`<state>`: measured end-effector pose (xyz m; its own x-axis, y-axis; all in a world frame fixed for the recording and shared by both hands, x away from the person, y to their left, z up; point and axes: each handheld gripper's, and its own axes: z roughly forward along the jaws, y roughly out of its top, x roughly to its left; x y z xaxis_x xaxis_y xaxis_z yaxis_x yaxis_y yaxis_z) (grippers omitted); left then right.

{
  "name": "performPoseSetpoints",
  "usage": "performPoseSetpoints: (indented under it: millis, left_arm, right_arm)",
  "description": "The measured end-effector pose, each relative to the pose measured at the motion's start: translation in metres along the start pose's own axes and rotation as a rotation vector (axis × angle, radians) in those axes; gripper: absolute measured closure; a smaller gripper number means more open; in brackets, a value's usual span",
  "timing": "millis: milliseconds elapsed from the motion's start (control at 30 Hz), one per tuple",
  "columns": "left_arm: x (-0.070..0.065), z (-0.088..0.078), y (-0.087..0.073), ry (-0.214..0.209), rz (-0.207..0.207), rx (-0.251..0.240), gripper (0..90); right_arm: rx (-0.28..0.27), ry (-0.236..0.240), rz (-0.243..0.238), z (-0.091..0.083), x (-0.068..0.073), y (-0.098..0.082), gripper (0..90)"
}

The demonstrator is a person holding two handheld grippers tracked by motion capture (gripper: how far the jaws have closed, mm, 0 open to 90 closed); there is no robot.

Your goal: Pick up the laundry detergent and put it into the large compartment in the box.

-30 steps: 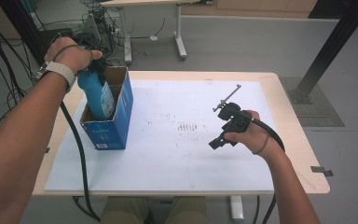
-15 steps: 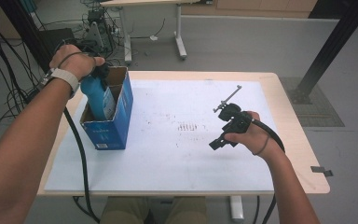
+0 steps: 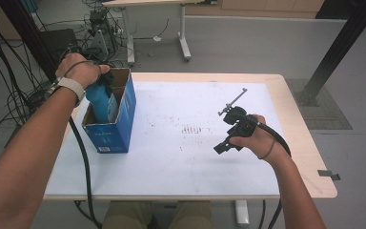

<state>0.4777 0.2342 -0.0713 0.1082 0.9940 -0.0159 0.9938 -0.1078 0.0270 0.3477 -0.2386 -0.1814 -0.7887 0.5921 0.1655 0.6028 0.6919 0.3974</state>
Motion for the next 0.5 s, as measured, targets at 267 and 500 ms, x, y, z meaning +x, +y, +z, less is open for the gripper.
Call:
performPoseSetpoints:
  millis: [267, 500]
  left_arm:
    - [-0.003, 0.008, 0.001, 0.007, 0.008, 0.003, 38.4]
    - [-0.003, 0.015, 0.0, 0.004, 0.008, -0.003, 38.4]
  right_arm:
    - [-0.002, 0.003, -0.005, 0.001, -0.002, -0.002, 11.9]
    - [-0.001, 0.004, 0.002, 0.002, -0.002, -0.003, 11.9]
